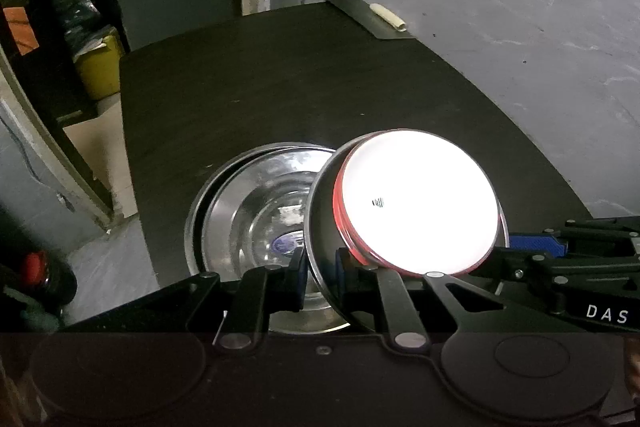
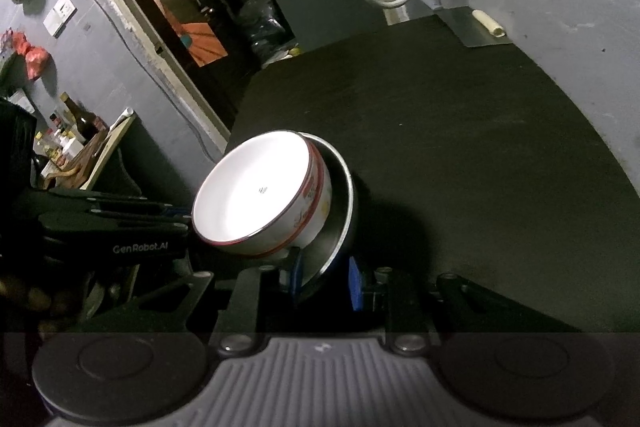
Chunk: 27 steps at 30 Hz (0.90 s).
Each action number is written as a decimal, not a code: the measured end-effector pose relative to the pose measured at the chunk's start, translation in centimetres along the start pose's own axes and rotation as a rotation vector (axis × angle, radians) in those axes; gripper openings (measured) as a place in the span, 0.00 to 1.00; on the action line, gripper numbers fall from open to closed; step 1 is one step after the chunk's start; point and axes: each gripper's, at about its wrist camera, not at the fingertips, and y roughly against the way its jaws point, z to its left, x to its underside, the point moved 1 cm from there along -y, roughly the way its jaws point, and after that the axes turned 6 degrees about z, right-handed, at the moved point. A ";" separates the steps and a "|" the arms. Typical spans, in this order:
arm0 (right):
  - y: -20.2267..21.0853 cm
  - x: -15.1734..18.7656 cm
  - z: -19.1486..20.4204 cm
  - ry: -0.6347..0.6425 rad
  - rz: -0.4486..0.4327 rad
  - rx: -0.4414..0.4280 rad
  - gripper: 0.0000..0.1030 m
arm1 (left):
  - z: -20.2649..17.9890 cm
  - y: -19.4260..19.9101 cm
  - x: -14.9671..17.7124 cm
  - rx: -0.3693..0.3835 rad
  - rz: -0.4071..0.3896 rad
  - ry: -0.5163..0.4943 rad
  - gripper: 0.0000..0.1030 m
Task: Organize plates and bowls
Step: 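Carry the steel pot with both grippers over the steel plate stack, then lower the steel pot onto the steel plate stack with both grippers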
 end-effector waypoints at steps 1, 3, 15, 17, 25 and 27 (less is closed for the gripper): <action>-0.1 -0.1 0.1 0.003 0.002 -0.001 0.26 | 0.2 0.0 0.0 -0.002 0.000 0.003 0.14; -0.4 -0.2 0.4 0.005 0.005 -0.004 0.26 | 0.4 -0.1 0.0 -0.005 0.000 0.010 0.14; -2.4 -1.5 0.9 0.021 0.032 -0.015 0.26 | 2.2 -0.9 -0.1 -0.015 0.013 0.042 0.14; -2.7 -1.8 1.0 0.024 0.036 -0.016 0.26 | 2.5 -1.1 -0.3 -0.017 0.014 0.047 0.14; -3.9 -2.1 1.2 0.028 0.051 -0.021 0.26 | 3.3 -1.8 -0.6 -0.029 0.022 0.064 0.14; -4.2 -2.2 1.3 0.030 0.056 -0.020 0.26 | 3.5 -2.0 -0.5 -0.029 0.025 0.069 0.14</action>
